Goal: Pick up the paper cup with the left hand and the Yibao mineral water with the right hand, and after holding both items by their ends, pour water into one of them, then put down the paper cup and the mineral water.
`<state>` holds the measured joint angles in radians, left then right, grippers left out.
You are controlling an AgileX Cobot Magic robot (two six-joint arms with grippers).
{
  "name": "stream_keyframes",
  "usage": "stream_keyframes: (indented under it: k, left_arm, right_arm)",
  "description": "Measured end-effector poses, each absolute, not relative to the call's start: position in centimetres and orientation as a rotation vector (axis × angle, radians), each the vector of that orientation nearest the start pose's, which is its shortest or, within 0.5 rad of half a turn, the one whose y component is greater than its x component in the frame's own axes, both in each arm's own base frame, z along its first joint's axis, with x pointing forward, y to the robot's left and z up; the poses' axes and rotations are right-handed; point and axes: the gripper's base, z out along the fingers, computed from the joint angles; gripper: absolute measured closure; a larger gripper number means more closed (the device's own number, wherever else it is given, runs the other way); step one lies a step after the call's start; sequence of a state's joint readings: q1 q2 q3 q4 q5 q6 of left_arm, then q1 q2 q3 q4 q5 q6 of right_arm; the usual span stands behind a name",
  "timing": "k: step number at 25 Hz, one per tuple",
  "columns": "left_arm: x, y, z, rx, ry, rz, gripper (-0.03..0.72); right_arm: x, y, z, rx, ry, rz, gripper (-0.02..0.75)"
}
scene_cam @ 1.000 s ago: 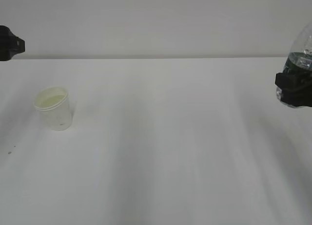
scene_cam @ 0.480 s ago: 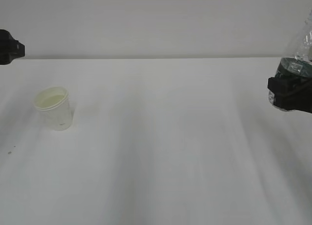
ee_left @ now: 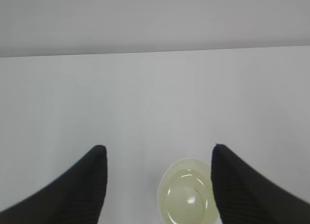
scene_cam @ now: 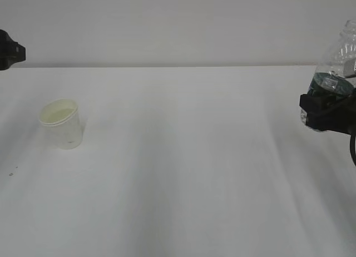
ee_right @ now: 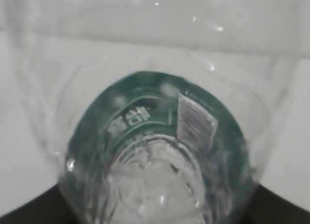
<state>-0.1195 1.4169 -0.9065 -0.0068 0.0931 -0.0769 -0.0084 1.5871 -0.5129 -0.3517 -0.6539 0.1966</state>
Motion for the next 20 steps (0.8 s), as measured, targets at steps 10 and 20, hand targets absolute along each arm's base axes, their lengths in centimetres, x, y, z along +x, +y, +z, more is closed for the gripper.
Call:
stream_keyframes:
  k: [10,20]
  left_arm:
    - [30.9,-3.7,27.9,0.038,2.106,-0.123,0.214]
    - [30.8,-3.7,27.9,0.038,2.111,-0.122,0.214]
  right_arm:
    - [28.5,1.2,17.5,-0.183,1.905,0.088,0.337]
    - [29.2,1.0,15.5,-0.144,1.911,0.088,0.337]
